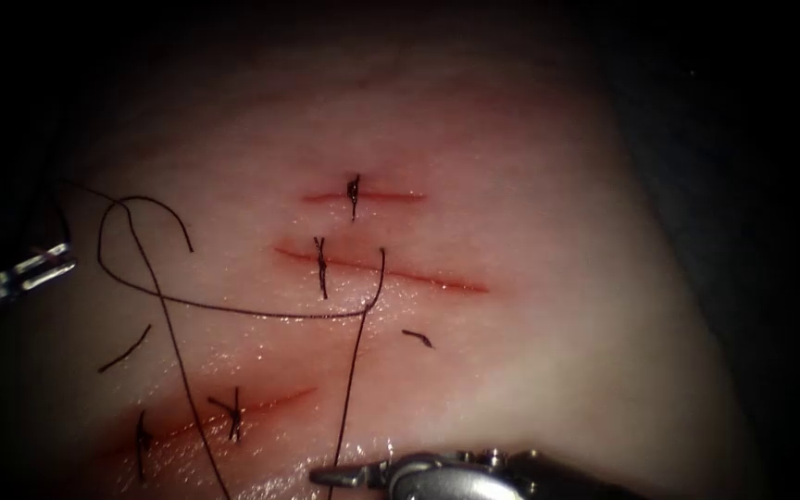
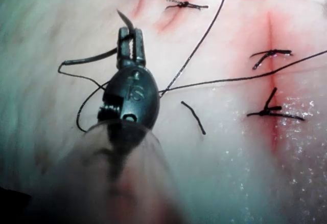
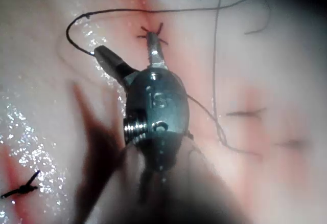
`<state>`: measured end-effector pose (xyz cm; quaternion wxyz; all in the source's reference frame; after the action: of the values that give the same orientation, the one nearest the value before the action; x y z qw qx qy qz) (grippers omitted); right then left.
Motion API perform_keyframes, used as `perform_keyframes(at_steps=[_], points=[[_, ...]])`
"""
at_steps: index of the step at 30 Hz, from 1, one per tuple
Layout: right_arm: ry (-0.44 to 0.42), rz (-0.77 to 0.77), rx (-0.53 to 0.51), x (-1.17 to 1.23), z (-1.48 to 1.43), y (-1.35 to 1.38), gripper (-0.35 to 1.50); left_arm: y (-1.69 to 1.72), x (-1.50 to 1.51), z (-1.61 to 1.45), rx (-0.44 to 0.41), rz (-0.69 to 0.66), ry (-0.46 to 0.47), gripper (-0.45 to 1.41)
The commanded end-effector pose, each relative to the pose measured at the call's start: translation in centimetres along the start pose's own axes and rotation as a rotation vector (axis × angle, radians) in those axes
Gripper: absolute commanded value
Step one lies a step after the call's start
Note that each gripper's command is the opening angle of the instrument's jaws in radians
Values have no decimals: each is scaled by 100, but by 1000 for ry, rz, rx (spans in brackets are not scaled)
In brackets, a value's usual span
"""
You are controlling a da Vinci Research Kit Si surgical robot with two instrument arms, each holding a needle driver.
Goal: Wound Closure
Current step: Pull the suture through the wound with the right grasper.
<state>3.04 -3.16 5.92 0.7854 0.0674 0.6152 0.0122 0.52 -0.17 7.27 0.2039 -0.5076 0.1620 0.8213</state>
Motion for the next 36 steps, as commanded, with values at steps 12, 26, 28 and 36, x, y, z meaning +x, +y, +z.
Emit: perform_keyframes(at_steps=[12, 26, 28, 36], points=[[42, -132, -88, 24, -81, 36, 140, 3, -4, 11, 4, 2, 1, -45], [-78, -198, -131, -153, -24, 130, 145, 9, 1, 13, -7, 4, 12, -45], [-85, -207, -138, -176, -11, 137, 145, 10, 2, 13, -5, 5, 12, -45], [-56, -230, -144, -213, 21, 148, 141, 14, 4, 13, -8, 7, 16, -45]])
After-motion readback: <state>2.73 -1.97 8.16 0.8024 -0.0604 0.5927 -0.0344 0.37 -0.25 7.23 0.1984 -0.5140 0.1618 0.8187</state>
